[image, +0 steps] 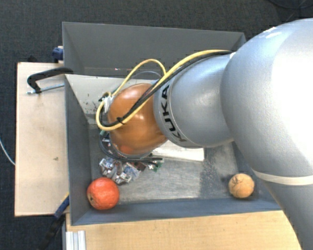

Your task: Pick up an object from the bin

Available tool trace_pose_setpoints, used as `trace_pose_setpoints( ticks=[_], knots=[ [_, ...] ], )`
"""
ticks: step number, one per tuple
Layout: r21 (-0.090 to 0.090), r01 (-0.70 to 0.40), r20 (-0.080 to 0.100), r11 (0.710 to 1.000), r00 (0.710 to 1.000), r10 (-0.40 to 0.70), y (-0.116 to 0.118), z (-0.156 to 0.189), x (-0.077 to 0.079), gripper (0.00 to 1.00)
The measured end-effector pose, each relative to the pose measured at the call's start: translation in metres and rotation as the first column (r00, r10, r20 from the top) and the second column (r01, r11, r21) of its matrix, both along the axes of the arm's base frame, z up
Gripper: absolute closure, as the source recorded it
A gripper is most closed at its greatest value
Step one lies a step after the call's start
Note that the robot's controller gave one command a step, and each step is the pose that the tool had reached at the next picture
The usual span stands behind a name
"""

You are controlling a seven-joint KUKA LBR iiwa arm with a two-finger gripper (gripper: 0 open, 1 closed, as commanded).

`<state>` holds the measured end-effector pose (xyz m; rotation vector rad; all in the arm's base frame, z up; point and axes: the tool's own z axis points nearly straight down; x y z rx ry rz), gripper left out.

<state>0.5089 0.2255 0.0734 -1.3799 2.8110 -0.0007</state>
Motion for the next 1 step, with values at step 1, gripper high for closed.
trace_pose_setpoints(
  ticks=[1],
  knots=[
    [0.002, -0.031, 0.002, 1.000, 1.000, 0.031, -0.0020, 0.1704, 0.0017, 1.00]
  ],
)
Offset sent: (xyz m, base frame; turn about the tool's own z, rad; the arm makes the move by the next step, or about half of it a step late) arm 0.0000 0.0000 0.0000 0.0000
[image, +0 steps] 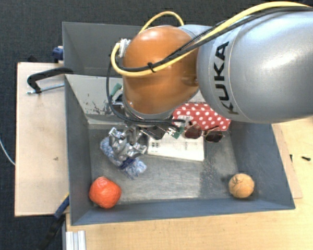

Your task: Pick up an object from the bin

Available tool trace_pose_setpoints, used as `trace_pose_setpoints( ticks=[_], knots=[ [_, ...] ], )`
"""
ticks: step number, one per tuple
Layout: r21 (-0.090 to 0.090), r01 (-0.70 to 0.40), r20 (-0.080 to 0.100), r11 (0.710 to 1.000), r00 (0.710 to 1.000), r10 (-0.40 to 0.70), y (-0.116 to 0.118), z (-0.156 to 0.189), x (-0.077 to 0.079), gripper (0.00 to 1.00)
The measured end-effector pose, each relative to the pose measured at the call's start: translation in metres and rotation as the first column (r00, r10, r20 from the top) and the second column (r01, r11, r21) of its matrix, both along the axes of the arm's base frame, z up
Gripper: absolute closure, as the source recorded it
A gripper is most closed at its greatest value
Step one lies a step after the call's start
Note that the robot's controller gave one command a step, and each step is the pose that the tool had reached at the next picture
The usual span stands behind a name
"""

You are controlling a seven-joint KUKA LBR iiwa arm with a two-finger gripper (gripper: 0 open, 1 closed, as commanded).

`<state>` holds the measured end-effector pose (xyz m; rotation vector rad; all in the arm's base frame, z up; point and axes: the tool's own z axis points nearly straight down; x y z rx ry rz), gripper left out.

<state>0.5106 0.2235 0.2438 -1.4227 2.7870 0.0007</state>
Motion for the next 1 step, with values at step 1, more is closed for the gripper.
trace_pose_setpoints(
  ticks=[1],
  knots=[
    [-0.002, 0.000, -0.007, 1.000, 1.000, 0.000, -0.0004, -0.0032, -0.0013, 0.00]
  ],
)
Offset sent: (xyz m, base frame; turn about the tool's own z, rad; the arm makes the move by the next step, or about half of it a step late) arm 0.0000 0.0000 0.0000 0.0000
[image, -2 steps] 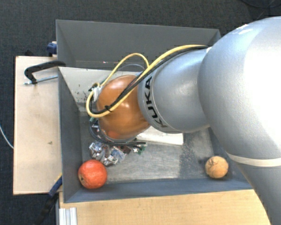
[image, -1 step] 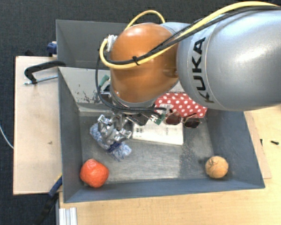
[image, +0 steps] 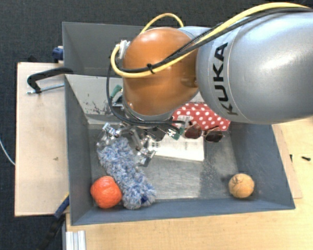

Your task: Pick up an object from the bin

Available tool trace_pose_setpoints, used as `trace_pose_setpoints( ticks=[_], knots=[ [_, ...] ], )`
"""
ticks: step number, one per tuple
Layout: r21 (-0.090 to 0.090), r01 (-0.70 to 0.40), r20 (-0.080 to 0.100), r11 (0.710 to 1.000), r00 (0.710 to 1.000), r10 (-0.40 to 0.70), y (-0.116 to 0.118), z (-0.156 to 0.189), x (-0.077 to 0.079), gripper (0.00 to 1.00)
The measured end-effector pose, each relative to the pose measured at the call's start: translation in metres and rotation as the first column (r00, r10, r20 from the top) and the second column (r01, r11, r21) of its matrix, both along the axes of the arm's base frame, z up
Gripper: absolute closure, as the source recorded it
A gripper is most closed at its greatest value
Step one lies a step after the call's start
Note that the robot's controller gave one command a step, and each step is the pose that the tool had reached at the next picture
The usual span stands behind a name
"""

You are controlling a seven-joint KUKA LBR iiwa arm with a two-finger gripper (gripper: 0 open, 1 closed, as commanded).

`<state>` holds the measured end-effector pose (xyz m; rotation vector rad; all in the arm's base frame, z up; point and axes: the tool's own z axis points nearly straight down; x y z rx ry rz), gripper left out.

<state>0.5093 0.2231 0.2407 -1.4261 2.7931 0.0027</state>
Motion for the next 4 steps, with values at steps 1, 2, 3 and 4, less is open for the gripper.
trace_pose_setpoints(
  ticks=[1, 2, 3, 4],
  knots=[
    [0.000, 0.000, 0.000, 1.000, 1.000, 0.000, 0.000, 0.000, 0.000, 0.00],
    [0.001, -0.055, 0.005, 0.998, 0.998, 0.055, 0.000, -0.038, -0.001, 0.00],
    [-0.001, -0.046, -0.001, 0.999, 0.999, 0.046, -0.003, -0.087, -0.003, 0.00],
    [-0.003, -0.169, -0.002, 0.986, 0.986, 0.169, -0.004, -0.165, 0.009, 1.00]
  ],
)
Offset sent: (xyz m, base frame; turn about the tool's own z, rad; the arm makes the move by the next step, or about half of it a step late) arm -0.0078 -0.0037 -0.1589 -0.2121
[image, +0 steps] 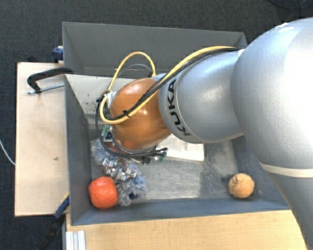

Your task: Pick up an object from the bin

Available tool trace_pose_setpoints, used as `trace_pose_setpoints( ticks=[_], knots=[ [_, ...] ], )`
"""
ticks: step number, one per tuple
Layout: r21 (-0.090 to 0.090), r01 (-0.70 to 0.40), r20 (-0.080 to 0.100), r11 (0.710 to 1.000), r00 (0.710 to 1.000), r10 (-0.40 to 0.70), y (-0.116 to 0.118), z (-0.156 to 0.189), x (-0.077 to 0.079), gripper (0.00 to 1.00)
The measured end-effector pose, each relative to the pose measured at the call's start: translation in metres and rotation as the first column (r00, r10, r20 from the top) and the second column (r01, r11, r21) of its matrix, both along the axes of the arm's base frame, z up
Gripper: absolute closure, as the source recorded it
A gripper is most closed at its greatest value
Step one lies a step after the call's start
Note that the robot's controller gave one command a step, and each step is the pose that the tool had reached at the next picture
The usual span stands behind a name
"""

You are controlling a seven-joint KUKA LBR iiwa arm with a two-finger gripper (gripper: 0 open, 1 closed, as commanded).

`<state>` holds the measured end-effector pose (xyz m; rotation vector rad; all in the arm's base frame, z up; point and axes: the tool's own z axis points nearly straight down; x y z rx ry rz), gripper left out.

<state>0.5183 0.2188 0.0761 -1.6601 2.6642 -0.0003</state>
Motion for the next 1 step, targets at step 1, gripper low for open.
trace_pose_setpoints(
  ticks=[1],
  knots=[
    [0.000, 0.000, 0.000, 1.000, 1.000, 0.000, 0.0000, 0.0000, 0.0000, 1.00]
  ],
)
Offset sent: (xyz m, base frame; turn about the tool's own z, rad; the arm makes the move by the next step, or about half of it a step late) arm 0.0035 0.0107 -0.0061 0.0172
